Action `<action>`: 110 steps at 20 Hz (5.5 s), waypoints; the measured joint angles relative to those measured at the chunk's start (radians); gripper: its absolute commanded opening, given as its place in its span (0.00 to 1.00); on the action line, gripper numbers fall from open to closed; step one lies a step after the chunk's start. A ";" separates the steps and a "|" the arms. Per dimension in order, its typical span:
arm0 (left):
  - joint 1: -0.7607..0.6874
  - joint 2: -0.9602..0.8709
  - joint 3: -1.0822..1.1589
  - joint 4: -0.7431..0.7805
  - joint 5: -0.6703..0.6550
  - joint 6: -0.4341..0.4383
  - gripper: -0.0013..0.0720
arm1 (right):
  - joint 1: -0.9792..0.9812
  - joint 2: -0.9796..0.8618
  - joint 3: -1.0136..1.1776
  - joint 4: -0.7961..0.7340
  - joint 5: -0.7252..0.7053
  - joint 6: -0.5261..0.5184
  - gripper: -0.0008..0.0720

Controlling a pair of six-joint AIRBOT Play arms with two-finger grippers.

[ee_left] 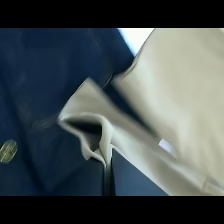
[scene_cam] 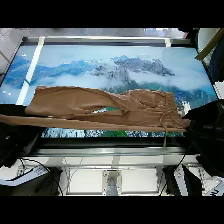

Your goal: Fold the clothes and pants, and hang the long-sleeved shirts on hangers.

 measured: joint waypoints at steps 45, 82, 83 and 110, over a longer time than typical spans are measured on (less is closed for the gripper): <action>-0.780 -0.851 0.807 0.183 0.035 -0.546 0.67 | 0.324 -0.096 0.313 0.241 -0.175 0.056 0.64; -0.778 -0.758 0.830 0.017 0.100 -0.438 0.03 | 0.330 -0.096 0.347 0.064 -0.227 0.019 0.64; -0.786 -0.705 0.827 0.012 0.117 -0.372 0.03 | 0.330 -0.096 0.349 0.057 -0.229 0.019 0.63; -0.869 -0.110 -0.007 0.494 0.242 -0.285 0.99 | 0.330 -0.101 0.357 0.040 -0.235 0.023 0.64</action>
